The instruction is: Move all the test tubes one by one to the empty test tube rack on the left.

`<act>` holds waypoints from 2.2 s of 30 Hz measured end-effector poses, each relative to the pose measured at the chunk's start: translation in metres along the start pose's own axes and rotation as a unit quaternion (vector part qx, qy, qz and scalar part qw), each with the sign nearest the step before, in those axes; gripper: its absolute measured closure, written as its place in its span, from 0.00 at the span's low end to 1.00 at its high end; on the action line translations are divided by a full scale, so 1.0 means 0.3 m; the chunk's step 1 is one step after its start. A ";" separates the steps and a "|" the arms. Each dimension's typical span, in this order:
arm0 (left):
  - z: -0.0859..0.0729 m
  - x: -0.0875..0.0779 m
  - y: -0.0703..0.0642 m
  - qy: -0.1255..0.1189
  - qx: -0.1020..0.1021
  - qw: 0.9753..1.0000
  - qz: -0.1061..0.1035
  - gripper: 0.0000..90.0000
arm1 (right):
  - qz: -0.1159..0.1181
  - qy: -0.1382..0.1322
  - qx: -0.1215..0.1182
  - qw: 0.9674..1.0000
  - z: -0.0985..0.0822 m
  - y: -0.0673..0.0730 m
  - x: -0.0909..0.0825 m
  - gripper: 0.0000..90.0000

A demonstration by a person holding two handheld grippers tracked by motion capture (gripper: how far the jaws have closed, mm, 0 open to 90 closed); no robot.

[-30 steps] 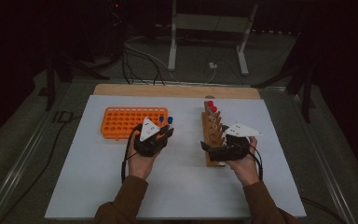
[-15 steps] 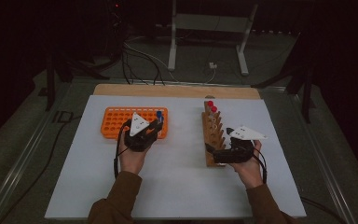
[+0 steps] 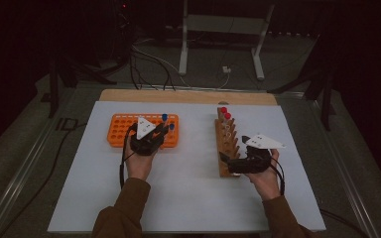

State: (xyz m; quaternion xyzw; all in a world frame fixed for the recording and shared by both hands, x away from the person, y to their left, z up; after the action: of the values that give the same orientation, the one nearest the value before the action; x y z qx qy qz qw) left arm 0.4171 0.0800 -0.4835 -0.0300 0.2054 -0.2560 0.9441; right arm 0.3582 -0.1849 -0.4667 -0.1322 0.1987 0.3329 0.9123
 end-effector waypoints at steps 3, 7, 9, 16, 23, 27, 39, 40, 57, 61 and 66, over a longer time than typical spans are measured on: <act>-0.007 0.018 0.009 0.003 -0.003 1.000 0.007 0.86 | 0.000 0.000 0.001 1.000 -0.001 0.000 0.000 0.00; -0.019 0.039 0.024 0.008 -0.004 1.000 0.018 0.86 | 0.001 -0.002 0.001 1.000 0.000 -0.001 -0.001 0.00; -0.026 0.048 0.030 0.012 -0.006 1.000 0.021 0.86 | 0.001 -0.003 0.002 1.000 -0.001 -0.001 -0.002 0.00; -0.056 0.077 0.044 0.036 0.000 0.999 0.031 0.86 | 0.002 -0.002 0.002 1.000 -0.002 0.001 -0.001 0.00; -0.098 0.102 0.049 0.067 0.000 0.997 0.038 0.86 | 0.004 -0.003 0.001 1.000 -0.002 0.003 -0.001 0.00; -0.104 0.102 0.051 0.072 0.000 0.997 0.037 0.86 | 0.004 -0.003 0.001 1.000 -0.001 0.003 -0.002 0.00; -0.130 0.109 0.050 0.095 0.006 0.995 0.038 0.85 | 0.006 -0.004 0.000 1.000 0.000 0.008 -0.001 0.00; -0.132 0.109 0.051 0.097 0.008 0.995 0.038 0.85 | 0.006 -0.003 0.000 1.000 0.000 0.008 -0.001 0.00; -0.115 0.038 0.085 0.068 -0.056 0.995 0.043 0.32 | 0.001 -0.003 -0.003 1.000 0.008 -0.006 -0.004 0.00; -0.096 -0.005 0.083 0.052 -0.074 0.995 0.029 0.18 | -0.002 -0.001 -0.003 1.000 0.016 -0.014 0.001 0.00; -0.078 -0.058 0.073 0.033 -0.072 0.997 0.024 0.03 | -0.004 0.005 -0.003 1.000 0.028 -0.026 0.020 0.00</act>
State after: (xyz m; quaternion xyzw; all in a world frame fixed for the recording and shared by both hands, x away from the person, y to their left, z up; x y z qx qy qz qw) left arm 0.4043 0.1086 -0.5020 -0.0842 0.2546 -0.2189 0.9382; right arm 0.3699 -0.1843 -0.4610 -0.1380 0.2019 0.3288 0.9122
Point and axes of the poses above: each handheld gripper's, and its own axes: x roughly forward along the jaws, z roughly out of its top, y roughly to its left, the point moved 7 cm from there along x, roughly forward along the jaws, and after that the axes turned 9 degrees about -x, right-handed, at the moved point
